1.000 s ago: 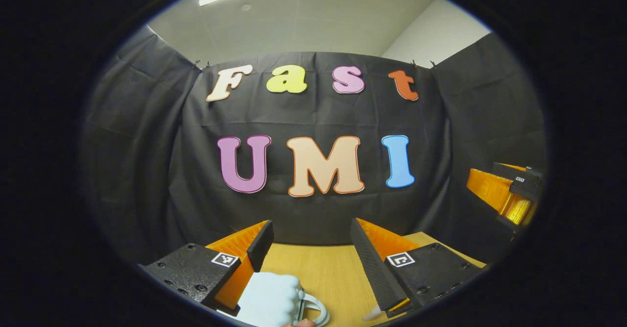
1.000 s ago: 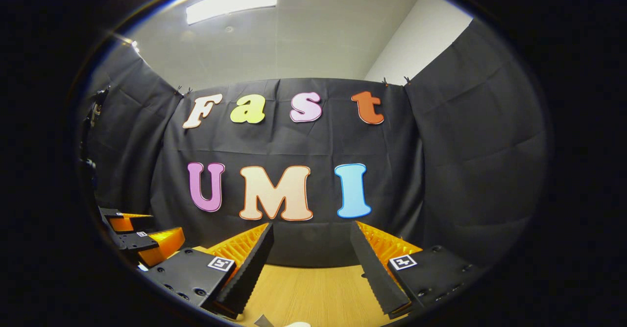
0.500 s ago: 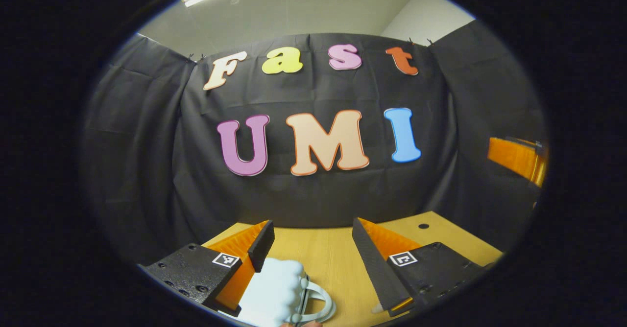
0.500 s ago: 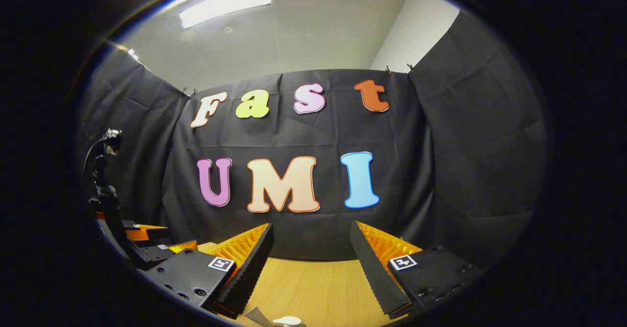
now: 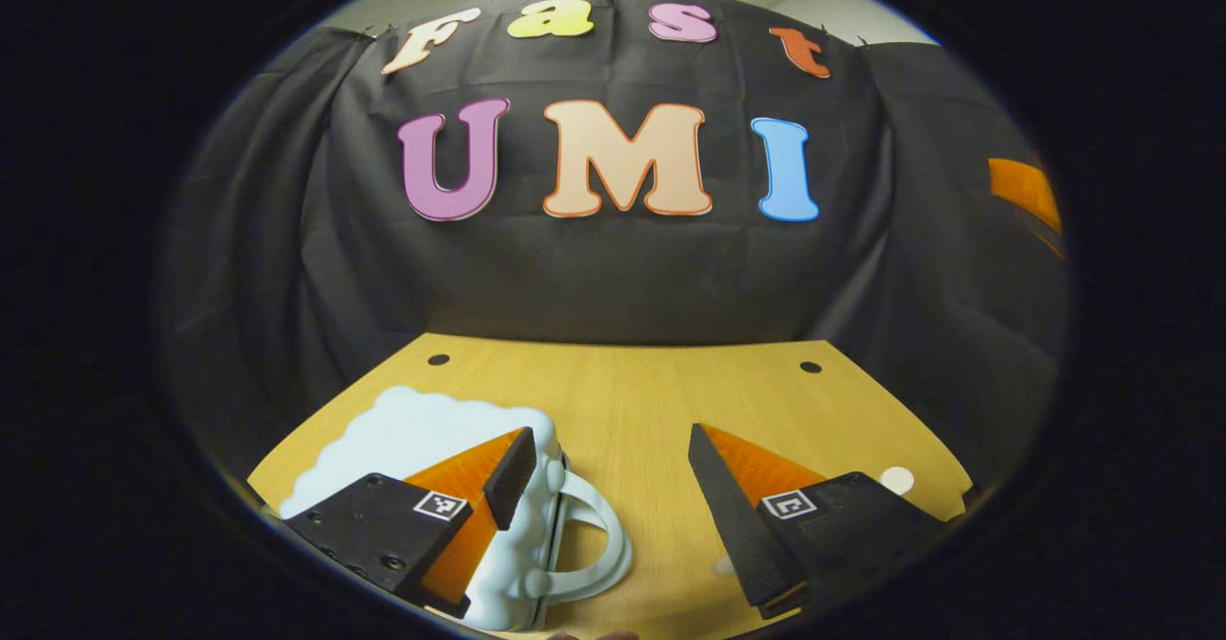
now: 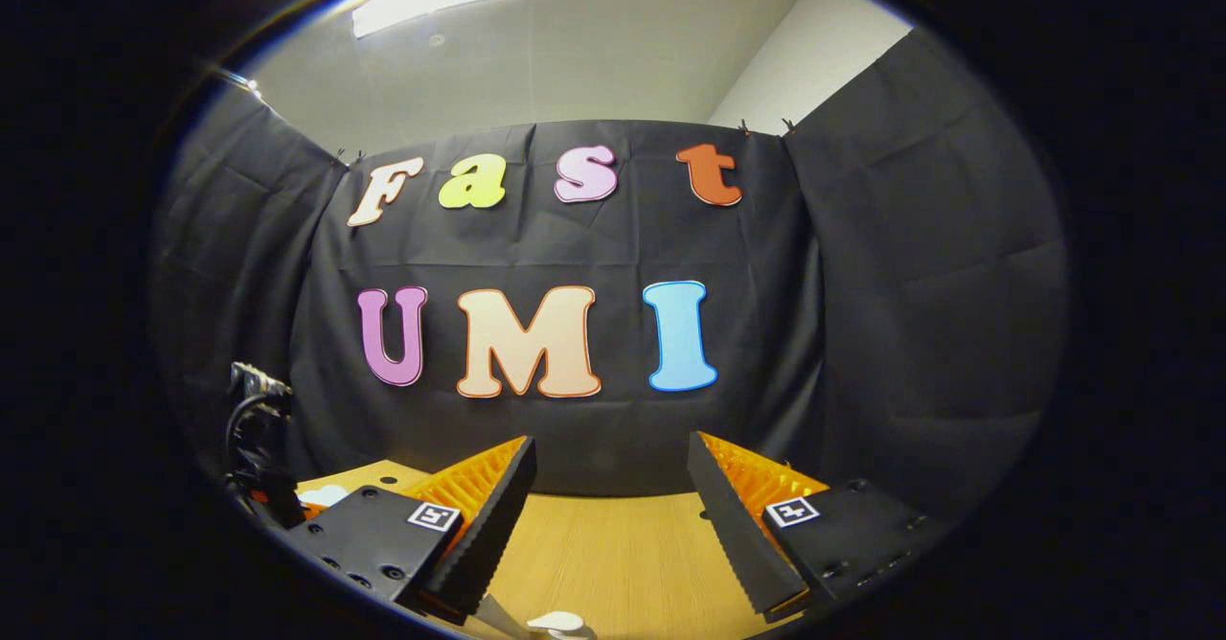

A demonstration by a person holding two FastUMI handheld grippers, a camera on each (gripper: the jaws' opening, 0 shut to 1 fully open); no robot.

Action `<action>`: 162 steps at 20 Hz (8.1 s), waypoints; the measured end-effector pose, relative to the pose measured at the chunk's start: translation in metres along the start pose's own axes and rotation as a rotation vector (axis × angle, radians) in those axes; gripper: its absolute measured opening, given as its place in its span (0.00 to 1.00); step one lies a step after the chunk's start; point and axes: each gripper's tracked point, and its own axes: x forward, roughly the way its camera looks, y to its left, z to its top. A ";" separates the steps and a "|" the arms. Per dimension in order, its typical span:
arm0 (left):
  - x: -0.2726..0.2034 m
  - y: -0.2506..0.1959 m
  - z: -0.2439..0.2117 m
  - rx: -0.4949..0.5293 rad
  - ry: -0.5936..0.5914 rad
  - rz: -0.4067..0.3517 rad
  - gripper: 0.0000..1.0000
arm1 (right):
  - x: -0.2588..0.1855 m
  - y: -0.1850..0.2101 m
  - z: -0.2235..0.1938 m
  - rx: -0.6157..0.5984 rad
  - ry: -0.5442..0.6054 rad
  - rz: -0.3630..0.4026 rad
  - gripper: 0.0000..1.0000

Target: First open the suitcase, pack the skin care products into it, and then close the suitcase.

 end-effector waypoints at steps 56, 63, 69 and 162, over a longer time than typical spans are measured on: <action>0.001 0.056 0.011 -0.070 0.261 -0.092 0.00 | 0.002 0.035 -0.022 0.015 0.038 0.040 1.00; -0.014 0.122 0.056 -0.067 0.189 -0.067 0.00 | 0.008 0.081 -0.020 0.050 0.019 0.082 0.99; -0.020 0.181 0.077 -0.027 0.179 -0.059 0.00 | 0.017 0.131 -0.023 0.061 0.011 0.095 0.99; -0.010 -0.067 0.042 0.049 -0.077 -0.172 0.96 | -0.022 -0.031 -0.001 -0.007 -0.008 0.063 0.96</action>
